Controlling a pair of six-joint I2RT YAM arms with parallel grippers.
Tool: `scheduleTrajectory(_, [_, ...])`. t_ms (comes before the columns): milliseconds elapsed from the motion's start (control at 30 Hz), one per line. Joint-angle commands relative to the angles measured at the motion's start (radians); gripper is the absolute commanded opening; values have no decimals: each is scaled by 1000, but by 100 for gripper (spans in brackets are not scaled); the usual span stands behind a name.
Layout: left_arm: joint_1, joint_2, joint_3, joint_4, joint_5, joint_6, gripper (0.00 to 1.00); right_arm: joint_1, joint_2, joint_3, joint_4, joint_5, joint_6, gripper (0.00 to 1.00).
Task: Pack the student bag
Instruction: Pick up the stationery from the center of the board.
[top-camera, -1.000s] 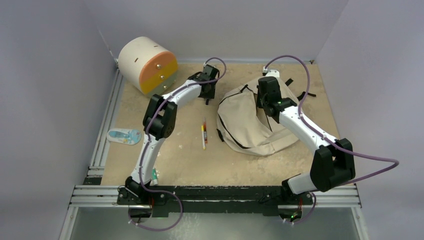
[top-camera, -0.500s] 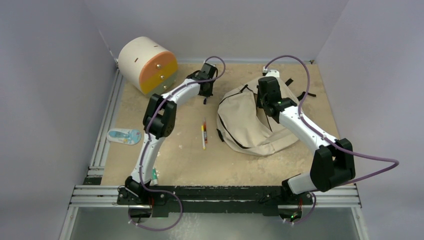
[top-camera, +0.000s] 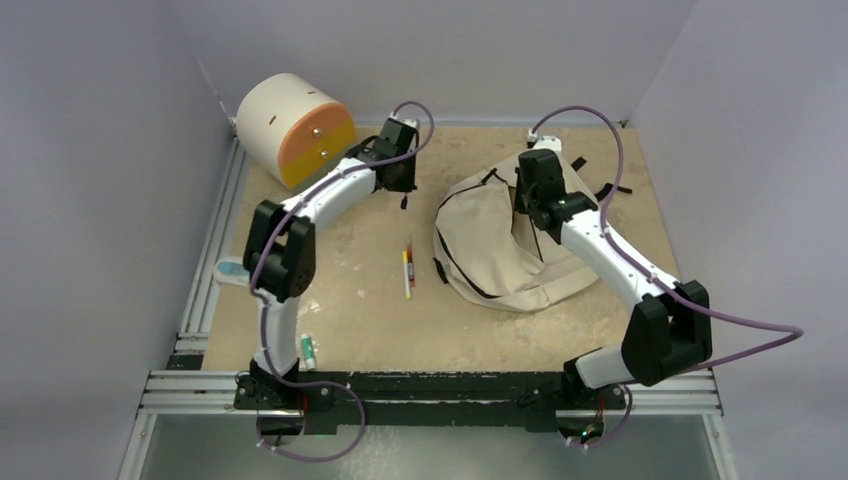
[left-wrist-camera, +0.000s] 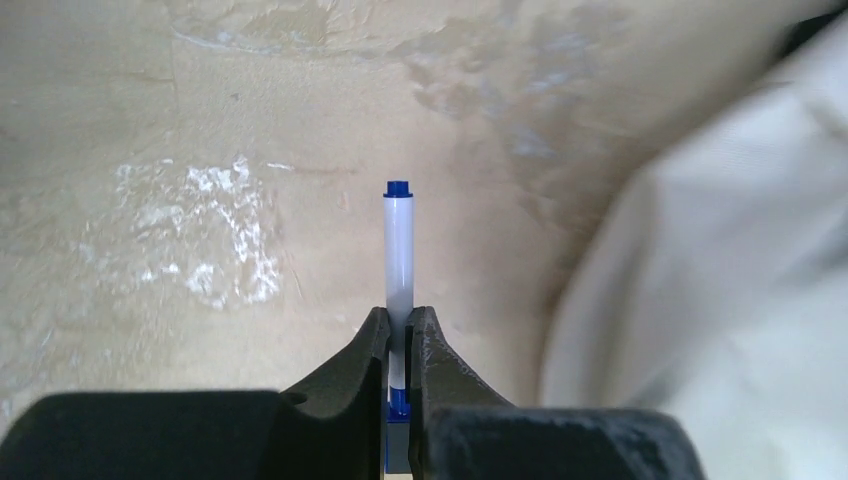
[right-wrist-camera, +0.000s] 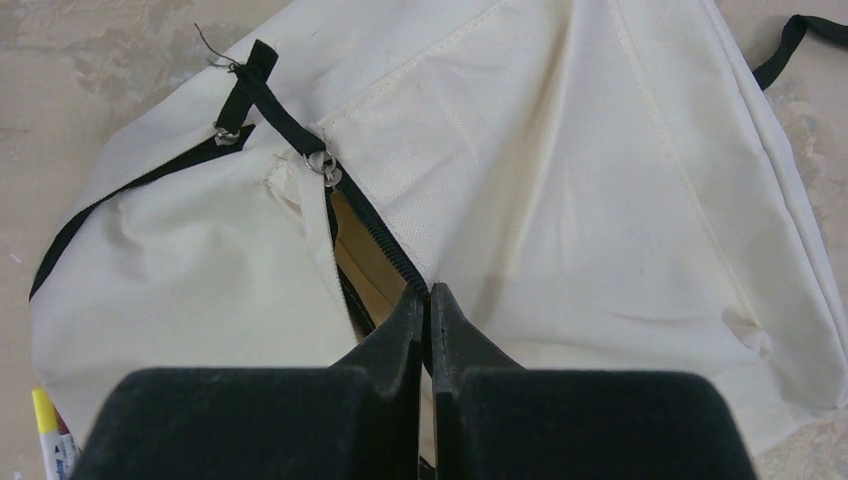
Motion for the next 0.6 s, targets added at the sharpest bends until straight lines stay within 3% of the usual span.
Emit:
scheduleTrajectory(0, [5, -260, -102, 93, 142, -116, 0, -1, -43, 80, -24, -17, 17, 0])
scheduleTrajectory(300, [-52, -461, -367, 418, 493, -384, 0, -1, -54, 142, -48, -34, 15, 0])
scheduleTrajectory(567, [-181, -412, -428, 610, 541, -460, 0, -1, -85, 157, -26, -121, 60, 0])
